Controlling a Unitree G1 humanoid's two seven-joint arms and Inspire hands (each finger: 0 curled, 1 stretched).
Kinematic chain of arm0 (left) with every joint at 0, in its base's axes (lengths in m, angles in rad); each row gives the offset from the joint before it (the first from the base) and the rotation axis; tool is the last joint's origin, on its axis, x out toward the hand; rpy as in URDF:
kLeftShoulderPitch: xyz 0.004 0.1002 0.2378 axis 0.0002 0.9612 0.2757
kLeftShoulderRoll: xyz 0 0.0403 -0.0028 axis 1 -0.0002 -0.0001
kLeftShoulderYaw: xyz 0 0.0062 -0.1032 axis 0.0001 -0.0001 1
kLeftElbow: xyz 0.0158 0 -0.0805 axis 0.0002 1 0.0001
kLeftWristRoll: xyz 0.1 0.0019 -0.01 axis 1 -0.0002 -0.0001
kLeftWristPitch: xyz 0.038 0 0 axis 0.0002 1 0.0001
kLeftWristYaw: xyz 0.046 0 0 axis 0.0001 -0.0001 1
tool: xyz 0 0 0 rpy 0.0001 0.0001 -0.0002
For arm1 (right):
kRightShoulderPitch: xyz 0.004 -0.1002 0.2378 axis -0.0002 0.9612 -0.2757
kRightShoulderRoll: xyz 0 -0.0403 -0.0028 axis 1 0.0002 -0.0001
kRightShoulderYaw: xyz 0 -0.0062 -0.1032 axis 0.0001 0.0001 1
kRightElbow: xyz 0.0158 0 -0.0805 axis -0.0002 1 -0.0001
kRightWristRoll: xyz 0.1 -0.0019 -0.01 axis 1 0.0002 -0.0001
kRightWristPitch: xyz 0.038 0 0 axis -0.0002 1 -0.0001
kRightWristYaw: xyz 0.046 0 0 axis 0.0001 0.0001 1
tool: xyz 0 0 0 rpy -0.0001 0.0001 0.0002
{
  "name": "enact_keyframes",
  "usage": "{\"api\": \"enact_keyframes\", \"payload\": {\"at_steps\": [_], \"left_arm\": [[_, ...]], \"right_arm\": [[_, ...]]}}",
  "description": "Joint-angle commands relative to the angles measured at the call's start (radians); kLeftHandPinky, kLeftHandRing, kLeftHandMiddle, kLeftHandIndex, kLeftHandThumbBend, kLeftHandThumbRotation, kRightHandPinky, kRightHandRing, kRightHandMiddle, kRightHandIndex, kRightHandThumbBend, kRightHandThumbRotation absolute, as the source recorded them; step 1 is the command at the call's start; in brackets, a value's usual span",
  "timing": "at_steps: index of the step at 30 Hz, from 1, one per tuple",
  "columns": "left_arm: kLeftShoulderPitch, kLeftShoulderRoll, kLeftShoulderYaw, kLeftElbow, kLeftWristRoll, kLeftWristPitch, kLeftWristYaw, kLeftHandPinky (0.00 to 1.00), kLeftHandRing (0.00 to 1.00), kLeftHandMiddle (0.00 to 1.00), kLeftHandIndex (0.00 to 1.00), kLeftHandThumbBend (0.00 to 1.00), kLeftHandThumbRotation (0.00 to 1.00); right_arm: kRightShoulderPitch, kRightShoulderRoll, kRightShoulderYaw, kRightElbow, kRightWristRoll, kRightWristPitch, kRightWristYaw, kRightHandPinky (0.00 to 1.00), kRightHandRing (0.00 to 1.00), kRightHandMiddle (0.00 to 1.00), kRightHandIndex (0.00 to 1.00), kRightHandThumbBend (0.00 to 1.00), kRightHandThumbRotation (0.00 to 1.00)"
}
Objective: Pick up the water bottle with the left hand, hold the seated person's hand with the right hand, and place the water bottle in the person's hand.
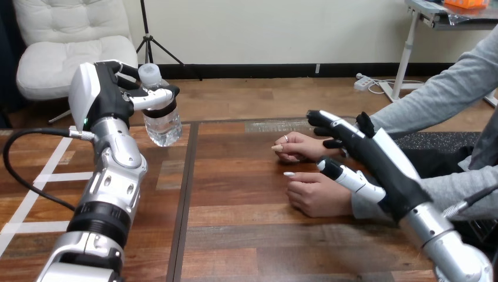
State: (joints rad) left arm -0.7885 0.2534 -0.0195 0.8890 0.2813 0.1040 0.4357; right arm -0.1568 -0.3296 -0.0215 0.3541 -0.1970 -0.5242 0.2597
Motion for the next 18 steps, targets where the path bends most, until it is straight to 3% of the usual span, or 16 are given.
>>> {"api": "enact_keyframes", "payload": {"at_steps": [1, 7, 13, 18], "left_arm": [[-0.032, 0.02, 0.0, -0.114, 0.008, 0.018, -0.016, 0.19, 0.27, 0.34, 0.43, 0.65, 0.0], [-0.018, 0.027, -0.005, -0.161, 0.014, 0.06, -0.053, 0.18, 0.27, 0.33, 0.42, 0.64, 0.0], [-0.006, 0.035, -0.008, -0.199, 0.019, 0.089, -0.088, 0.19, 0.28, 0.35, 0.43, 0.64, 0.0], [-0.004, 0.041, -0.016, -0.233, 0.033, 0.152, -0.123, 0.23, 0.32, 0.39, 0.47, 0.63, 0.0]], "right_arm": [[-0.125, -0.051, -0.001, 0.053, -0.037, -0.077, -0.045, 0.77, 0.84, 0.88, 0.9, 1.0, 0.92], [-0.178, -0.093, 0.007, 0.143, -0.069, -0.113, -0.062, 0.74, 0.83, 0.87, 0.89, 1.0, 0.88], [-0.224, -0.14, 0.027, 0.201, -0.145, -0.13, -0.107, 0.73, 0.82, 0.87, 0.88, 1.0, 0.86], [-0.268, -0.166, 0.045, 0.268, -0.196, -0.157, -0.148, 0.71, 0.81, 0.86, 0.87, 1.0, 0.83]]}}
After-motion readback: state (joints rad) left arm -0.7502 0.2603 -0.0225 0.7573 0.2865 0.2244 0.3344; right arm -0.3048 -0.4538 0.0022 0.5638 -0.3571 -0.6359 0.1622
